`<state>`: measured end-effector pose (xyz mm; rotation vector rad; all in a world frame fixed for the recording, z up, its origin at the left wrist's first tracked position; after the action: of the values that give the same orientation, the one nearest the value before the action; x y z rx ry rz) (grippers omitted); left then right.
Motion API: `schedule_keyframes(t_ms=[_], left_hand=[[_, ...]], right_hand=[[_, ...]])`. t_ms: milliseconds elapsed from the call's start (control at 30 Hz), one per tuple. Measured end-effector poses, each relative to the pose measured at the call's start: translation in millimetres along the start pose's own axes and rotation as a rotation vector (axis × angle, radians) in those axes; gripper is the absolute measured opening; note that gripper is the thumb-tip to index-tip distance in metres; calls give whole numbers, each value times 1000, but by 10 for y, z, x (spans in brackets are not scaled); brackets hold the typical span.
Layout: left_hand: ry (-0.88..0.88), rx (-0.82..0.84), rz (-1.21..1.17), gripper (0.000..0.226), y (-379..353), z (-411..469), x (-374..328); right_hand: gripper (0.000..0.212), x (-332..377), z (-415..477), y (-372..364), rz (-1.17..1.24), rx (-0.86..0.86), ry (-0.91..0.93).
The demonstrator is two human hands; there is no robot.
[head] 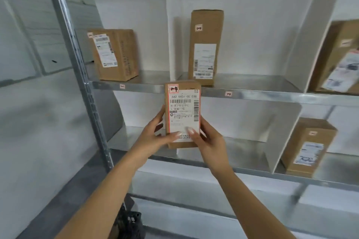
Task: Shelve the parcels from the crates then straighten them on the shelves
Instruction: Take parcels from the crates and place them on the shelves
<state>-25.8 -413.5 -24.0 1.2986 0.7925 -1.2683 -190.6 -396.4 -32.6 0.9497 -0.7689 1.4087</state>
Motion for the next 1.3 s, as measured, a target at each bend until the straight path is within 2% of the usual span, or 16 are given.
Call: schedule_keyframes(t_ms=[100,300,667,867,967,1100,1300], left_hand=[[-75,105,-29,89,-666,220,-286],[-198,303,-69,81,-2080,480,-913],[-268,632,-213,84,-4804,450,-1668],[-316,695,-233,84,-6142,474,-2079],[-317,706,-251,84,-6639,546,-2210],[-311,750,-238,89,-7169,777,-2269],[-332,725,-253,96,-7708,1427,-2420]], right_hand=[[58,179,-189,670,-63,-133,6],[53,531,-719,2052,-189,-392,2],[54,994,-1894,4355,-304,-695,9],[50,1154,-2281,5595,-369,-741,27],[48,1172,-2328,6105,-403,-713,20],[47,1095,-2283,6723,-361,-685,2],[48,931,-1908,7482,-396,-647,-14]])
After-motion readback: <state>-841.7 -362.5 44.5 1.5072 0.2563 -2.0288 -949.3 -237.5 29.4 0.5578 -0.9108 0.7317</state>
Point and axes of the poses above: each hand's wrist, its own z-axis towards the middle knuckle, its own y-axis out of the back of the hand, x = y × z, the point moved 7 cm from there along z, towards the middle knuckle, and after that the axes turned 5 degrees about x, right-handed, at the moved point
